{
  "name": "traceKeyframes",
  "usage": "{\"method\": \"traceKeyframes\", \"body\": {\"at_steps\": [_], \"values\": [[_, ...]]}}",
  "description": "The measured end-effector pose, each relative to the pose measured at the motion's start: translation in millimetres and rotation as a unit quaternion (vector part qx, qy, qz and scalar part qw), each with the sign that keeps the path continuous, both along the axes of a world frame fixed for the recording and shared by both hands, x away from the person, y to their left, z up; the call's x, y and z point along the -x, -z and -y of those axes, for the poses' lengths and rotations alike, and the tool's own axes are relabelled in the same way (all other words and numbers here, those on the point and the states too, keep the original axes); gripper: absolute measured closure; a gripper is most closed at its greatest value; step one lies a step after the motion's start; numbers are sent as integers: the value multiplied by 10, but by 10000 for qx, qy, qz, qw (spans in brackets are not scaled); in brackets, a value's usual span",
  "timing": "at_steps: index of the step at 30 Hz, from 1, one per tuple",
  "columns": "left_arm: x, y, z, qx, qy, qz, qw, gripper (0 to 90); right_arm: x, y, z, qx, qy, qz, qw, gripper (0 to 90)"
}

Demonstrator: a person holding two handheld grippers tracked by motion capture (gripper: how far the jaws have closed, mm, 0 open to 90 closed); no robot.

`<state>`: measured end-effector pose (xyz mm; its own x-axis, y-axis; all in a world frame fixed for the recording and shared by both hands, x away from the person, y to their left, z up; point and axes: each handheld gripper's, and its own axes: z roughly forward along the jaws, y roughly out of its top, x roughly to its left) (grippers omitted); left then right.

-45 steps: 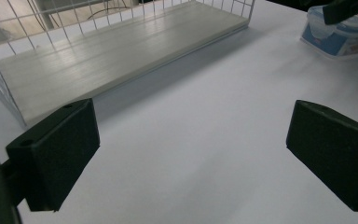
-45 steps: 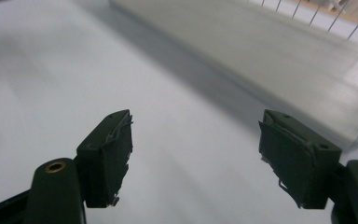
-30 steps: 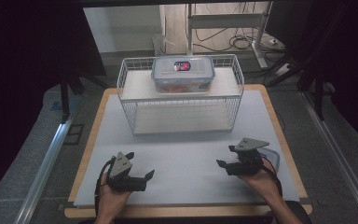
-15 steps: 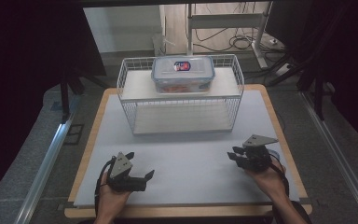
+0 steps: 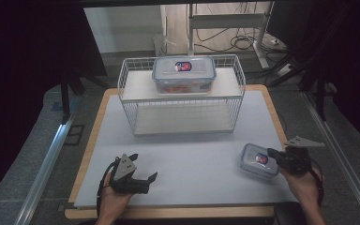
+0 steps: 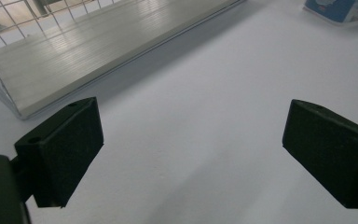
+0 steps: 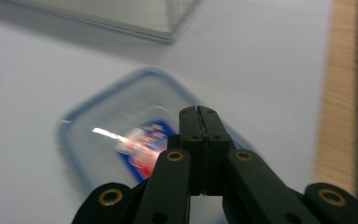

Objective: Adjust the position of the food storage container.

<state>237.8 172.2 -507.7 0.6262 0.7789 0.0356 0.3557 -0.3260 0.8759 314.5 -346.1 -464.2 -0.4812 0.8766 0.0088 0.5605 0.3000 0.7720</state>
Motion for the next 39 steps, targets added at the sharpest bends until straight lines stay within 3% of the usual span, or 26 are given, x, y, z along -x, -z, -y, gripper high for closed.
{"method": "traceKeyframes", "body": {"at_steps": [6, 7, 12, 16, 19, 27, 36, 39], "values": [[0, 4, 2, -18, 18, -2, 10000, 50, -33, 21, 220, 64, 439, -36, 9990, 896], [-2, 6, 0, -14, 19, -7, 10000, 50, -30, 49, 273, 181, 585, -95, 9981, 896], [-6, 11, 3, -3, 25, -23, 10000, 51, 31, 117, 328, 320, 735, -256, 9965, 895], [-8, 14, 20, -21, 51, -36, 10000, 52, 40, 139, 314, 277, 715, -368, 9964, 895], [-10, 20, 33, -62, 71, -44, 9999, 52, 32, 147, 286, 386, 758, -349, 9958, 895], [-25, 37, 83, -123, 136, -87, 9998, 52, -41, 184, 132, 255, 501, -413, 9976, 895], [-30, 49, 123, -210, 192, -119, 9995, 53, -141, 248, -311, 475, -94, -521, 9975, 895], [-26, 47, 115, -226, 180, -106, 9995, 53, -112, 257, -360, 527, -168, -560, 9969, 895]]}}
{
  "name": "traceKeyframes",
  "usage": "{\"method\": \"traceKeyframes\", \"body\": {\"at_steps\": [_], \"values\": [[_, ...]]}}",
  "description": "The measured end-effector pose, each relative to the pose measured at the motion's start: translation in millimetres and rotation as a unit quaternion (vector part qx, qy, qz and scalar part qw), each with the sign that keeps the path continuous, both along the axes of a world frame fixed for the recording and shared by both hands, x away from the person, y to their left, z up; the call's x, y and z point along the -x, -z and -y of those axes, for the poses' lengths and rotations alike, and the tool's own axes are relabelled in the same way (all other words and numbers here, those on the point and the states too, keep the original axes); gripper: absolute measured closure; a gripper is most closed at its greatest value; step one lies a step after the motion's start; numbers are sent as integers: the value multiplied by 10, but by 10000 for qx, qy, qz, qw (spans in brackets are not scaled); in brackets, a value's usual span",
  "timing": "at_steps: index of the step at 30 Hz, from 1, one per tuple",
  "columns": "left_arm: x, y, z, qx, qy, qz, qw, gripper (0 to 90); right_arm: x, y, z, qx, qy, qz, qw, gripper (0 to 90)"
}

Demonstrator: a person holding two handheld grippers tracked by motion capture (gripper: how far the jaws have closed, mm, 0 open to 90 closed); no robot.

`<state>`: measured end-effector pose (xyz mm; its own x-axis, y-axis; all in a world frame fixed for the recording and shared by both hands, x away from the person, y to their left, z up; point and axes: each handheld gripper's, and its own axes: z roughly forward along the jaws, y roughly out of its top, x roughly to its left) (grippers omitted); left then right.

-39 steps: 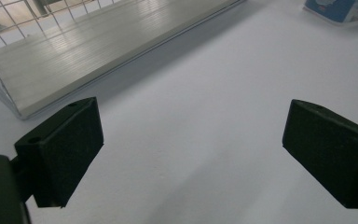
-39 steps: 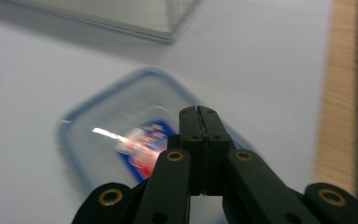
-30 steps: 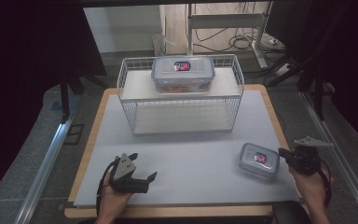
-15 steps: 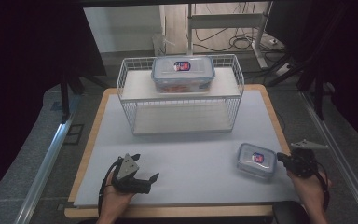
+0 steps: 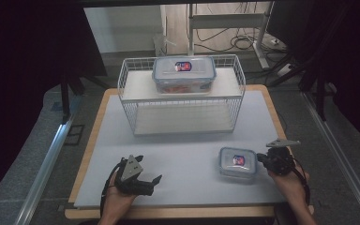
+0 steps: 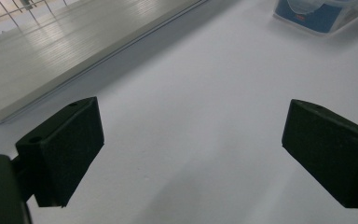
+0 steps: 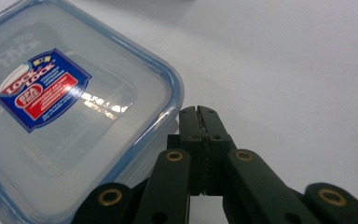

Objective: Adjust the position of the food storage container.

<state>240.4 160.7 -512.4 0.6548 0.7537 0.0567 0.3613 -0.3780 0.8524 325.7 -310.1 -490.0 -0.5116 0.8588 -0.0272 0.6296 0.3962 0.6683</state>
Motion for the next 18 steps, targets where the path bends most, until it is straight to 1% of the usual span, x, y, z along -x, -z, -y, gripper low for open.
{"method": "traceKeyframes", "body": {"at_steps": [2, 3, 5, 9, 11, 13, 14, 18], "values": [[-1, 0, -3, 9, -4, -3, 10000, 53, 24, -2, 2, -20, -14, -19, 10000, 894], [-5, 2, -10, 27, -13, -19, 10000, 53, 83, -5, 10, -61, -47, -60, 10000, 892], [-6, 3, -9, 16, -19, -33, 10000, 53, 130, -9, 13, -84, -84, -72, 9999, 890], [-10, 0, 2, 10, -11, -51, 10000, 54, 149, -16, -16, -154, -139, -136, 9997, 891], [-13, 2, 11, -3, 3, -59, 10000, 55, 133, -7, -74, -200, -213, -171, 9994, 890], [-14, 6, 19, -20, 12, -76, 10000, 55, 102, 7, -168, -146, -335, -219, 9991, 890], [-14, 6, 24, -37, 19, -79, 10000, 55, 72, 28, -262, -101, -459, -227, 9986, 890], [-19, 11, 25, -49, 20, -101, 9999, 55, 35, 42, -428, -51, -660, -262, 9975, 890]]}}
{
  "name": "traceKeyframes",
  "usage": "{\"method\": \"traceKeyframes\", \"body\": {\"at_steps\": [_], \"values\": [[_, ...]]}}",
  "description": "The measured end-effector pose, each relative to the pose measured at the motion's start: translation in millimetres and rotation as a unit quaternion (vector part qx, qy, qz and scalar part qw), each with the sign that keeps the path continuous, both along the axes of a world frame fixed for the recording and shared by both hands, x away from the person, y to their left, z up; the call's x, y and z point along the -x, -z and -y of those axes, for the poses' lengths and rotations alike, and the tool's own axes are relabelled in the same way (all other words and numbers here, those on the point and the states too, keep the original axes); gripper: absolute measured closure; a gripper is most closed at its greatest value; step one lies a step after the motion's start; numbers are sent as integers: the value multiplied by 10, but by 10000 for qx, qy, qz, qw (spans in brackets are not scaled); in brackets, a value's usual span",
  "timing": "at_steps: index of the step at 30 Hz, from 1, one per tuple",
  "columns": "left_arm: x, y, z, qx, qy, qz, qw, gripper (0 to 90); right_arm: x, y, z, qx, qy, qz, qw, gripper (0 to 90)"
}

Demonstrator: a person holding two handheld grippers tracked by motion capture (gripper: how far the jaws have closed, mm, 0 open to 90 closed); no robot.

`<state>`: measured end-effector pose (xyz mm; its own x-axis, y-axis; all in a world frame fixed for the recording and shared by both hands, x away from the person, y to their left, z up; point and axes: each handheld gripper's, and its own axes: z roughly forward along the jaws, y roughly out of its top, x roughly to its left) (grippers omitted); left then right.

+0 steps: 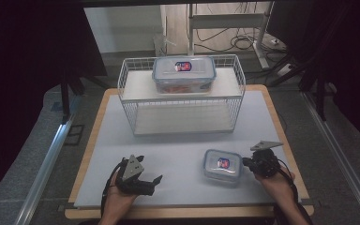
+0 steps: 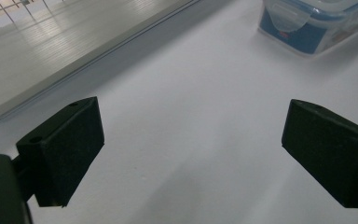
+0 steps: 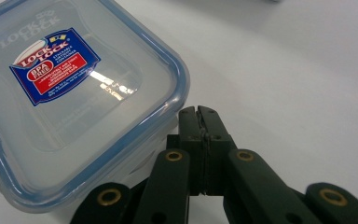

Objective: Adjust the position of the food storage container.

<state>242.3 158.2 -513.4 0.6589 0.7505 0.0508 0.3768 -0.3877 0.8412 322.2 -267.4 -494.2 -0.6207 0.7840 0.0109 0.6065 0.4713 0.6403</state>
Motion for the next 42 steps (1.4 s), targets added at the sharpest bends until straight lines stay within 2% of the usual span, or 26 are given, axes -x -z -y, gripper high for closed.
{"method": "traceKeyframes", "body": {"at_steps": [8, 16, 22, 23, 26, 30, 34, 38, 39, 42], "values": [[-5, 4, 3, -16, -6, -36, 10000, 55, -53, 27, -260, -1, -268, -86, 9996, 890], [-9, 10, 5, -27, -19, -81, 10000, 54, -83, 64, -603, -40, -578, -197, 9981, 890], [-8, 9, -4, -32, -24, -88, 10000, 55, -79, 99, -813, -17, -788, -214, 9967, 886], [-6, 8, -8, -34, -24, -96, 9999, 55, -82, 108, -862, 19, -878, -159, 9960, 878], [-4, 6, -15, 4, -31, -144, 9999, 55, -83, 100, -849, 4, -907, -119, 9958, 862], [-15, 3, -44, 101, -59, -275, 9996, 57, -93, 27, -652, -70, -839, 129, 9964, 821], [-20, 7, -54, 111, -85, -302, 9994, 57, -80, -7, -523, -96, -822, 241, 9963, 780], [-27, 22, -55, 51, -99, -324, 9994, 58, -38, -41, -338, -129, -895, 498, 9947, 680], [-27, 22, -55, 51, -99, -324, 9994, 58, -38, -41, -338, -129, -895, 498, 9947, 680], [-30, 32, -54, 32, -100, -348, 9993, 58, -28, -57, -222, -261, -868, 575, 9942, 542]]}}
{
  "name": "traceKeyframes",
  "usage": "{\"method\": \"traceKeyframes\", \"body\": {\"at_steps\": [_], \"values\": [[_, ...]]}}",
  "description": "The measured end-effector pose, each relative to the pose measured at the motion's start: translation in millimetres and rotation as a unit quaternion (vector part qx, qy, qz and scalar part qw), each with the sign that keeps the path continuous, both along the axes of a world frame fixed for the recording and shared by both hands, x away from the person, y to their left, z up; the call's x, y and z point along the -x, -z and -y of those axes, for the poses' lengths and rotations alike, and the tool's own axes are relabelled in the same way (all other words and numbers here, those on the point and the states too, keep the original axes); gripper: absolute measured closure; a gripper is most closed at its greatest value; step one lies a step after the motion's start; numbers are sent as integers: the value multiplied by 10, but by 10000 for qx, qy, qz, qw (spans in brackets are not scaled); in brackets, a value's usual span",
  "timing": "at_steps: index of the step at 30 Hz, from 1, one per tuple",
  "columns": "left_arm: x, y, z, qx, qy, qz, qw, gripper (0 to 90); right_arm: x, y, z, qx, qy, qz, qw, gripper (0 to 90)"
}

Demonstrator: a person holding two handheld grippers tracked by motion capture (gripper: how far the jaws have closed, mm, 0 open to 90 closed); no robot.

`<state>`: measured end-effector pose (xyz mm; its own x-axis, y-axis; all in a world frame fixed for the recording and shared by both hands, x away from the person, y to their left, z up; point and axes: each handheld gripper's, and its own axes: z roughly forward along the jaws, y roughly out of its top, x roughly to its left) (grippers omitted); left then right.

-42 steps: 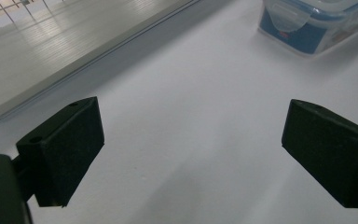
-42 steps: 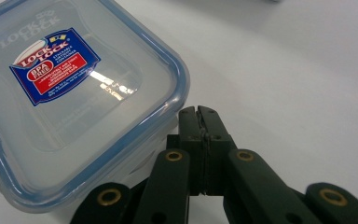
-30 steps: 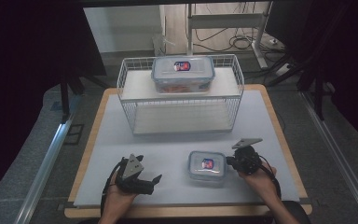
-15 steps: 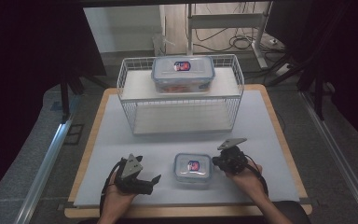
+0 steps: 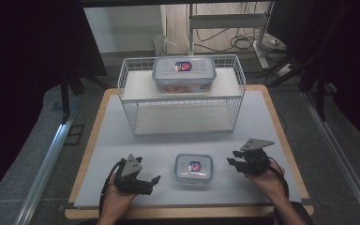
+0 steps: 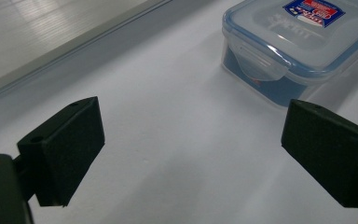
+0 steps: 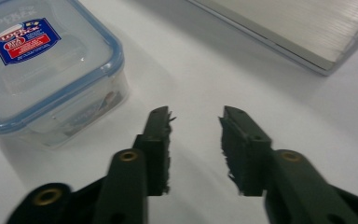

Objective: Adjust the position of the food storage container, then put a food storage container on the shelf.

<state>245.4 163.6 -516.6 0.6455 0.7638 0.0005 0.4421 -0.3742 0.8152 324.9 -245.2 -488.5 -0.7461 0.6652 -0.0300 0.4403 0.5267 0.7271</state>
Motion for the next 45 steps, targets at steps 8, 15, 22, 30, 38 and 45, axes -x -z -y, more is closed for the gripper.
{"method": "traceKeyframes", "body": {"at_steps": [8, 15, 22, 30, 38, 45], "values": [[-9, 26, 4, -41, -9, -43, 10000, 56, -5, 95, 126, -244, 15, -89, 9997, 248], [-20, 37, -1, -11, -12, -88, 10000, 56, -24, 119, 119, -196, 30, -128, 9997, 218], [-36, 33, -9, 193, -34, -303, 9993, 57, -23, 110, 97, -153, 15, -113, 9998, 212], [-54, 25, 6, 313, 9, -458, 9985, 56, -13, 109, 59, -164, 3, -202, 9997, 176], [-81, 4, 97, 380, 194, -702, 9966, 49, 10, 85, 12, -234, 13, -262, 9994, 109], [-145, -19, 176, 378, 213, -837, 9955, 96, 37, 58, -54, -310, 6, -385, 9988, 48]]}}
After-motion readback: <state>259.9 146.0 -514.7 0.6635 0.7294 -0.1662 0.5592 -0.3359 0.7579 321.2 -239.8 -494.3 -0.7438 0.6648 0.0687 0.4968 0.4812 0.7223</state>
